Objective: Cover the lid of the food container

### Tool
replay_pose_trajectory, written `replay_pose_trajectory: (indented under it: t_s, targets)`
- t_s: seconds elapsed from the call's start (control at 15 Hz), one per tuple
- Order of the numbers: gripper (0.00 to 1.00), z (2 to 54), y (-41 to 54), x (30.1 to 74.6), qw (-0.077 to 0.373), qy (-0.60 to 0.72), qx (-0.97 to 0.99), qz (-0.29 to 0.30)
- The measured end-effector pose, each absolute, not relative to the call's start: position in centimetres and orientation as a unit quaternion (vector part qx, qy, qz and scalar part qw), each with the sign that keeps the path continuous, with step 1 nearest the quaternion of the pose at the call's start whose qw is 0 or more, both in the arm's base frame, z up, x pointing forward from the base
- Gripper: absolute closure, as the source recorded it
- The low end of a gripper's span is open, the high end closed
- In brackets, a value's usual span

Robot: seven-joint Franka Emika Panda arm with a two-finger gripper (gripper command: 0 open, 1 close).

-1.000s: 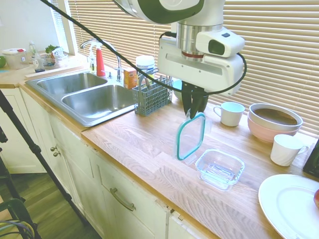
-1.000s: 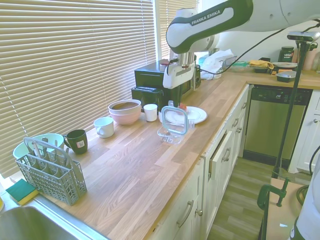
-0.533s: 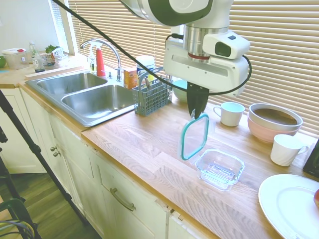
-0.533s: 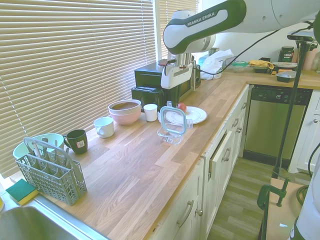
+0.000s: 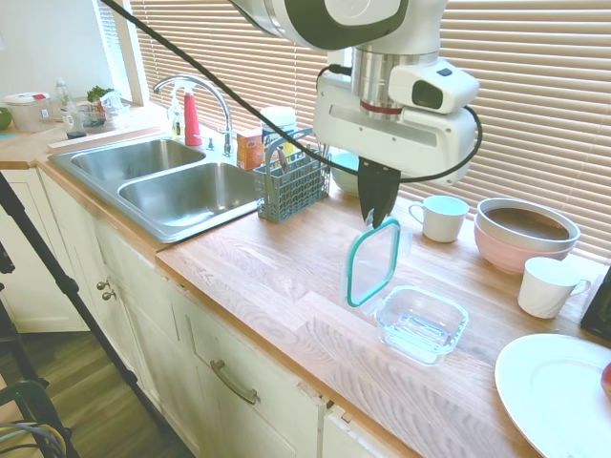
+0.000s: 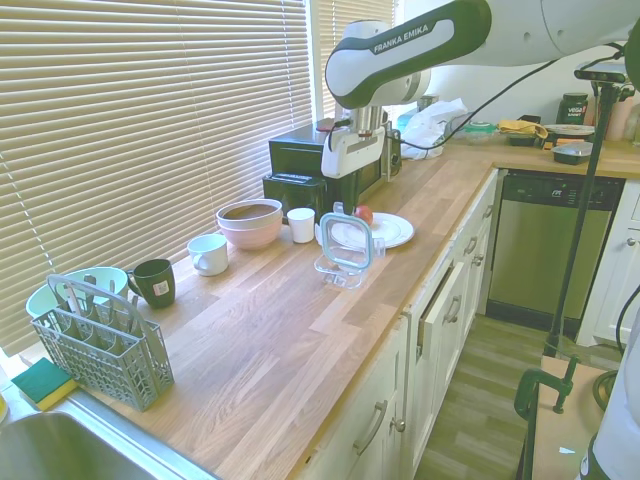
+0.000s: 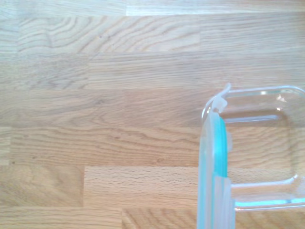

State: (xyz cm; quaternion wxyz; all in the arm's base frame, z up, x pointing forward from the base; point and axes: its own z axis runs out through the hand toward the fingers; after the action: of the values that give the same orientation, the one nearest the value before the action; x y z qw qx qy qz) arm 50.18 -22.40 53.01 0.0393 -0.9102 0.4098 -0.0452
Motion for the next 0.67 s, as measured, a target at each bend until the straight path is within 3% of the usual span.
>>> replay_pose_trajectory:
  t_s: [0.67]
  targets:
    - [1.0,52.7,-21.9,51.3,0.039,0.404,-0.913,-0.044]
